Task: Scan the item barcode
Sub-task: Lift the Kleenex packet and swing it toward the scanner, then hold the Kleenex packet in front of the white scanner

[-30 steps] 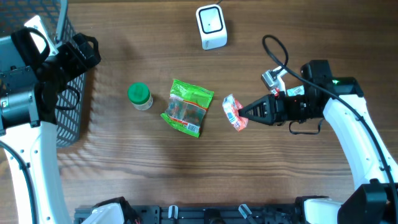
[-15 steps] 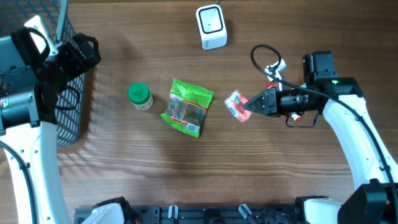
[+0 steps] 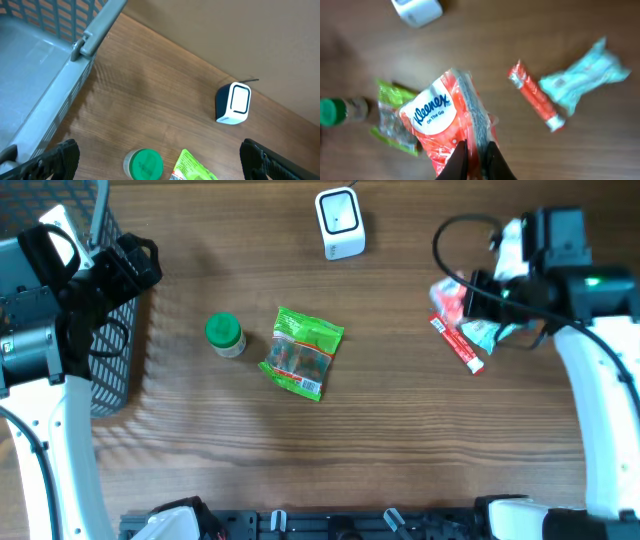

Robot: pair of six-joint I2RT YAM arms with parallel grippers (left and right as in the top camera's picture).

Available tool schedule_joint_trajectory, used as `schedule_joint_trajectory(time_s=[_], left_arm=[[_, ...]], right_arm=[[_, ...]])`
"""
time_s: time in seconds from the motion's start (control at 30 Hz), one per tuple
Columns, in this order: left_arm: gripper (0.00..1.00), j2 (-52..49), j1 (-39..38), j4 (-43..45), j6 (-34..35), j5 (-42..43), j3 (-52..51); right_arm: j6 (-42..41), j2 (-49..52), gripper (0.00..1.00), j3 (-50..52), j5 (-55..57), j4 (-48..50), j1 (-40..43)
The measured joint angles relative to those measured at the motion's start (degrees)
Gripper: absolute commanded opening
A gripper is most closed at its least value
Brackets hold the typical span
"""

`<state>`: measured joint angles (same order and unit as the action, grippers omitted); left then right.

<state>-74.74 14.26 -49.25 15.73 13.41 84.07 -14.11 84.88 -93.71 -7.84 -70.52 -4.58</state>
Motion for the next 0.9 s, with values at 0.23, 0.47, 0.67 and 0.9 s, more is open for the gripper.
schedule_joint_trajectory(time_s=[0.23, 0.47, 0.67, 0.9], left_arm=[[1.0, 0.0, 0.0, -0.02, 0.0, 0.0, 0.0], [1.0, 0.0, 0.0, -0.02, 0.0, 0.0, 0.0], [1.0, 0.0, 0.0, -0.04, 0.02, 0.0, 0.0], [1.0, 0.0, 0.0, 0.0, 0.02, 0.02, 0.0]], right_arm=[[0.09, 10.82, 0.04, -23.26, 15.63, -1.88, -10.16], [5.44, 19.52, 0.04, -24.11, 30.12, 10.34, -20.5], [12.0, 33.51, 0.04, -24.09, 42.07, 22.36, -25.9], [24.61, 47.45, 0.04, -24.17, 54.73, 40.44, -28.63]])
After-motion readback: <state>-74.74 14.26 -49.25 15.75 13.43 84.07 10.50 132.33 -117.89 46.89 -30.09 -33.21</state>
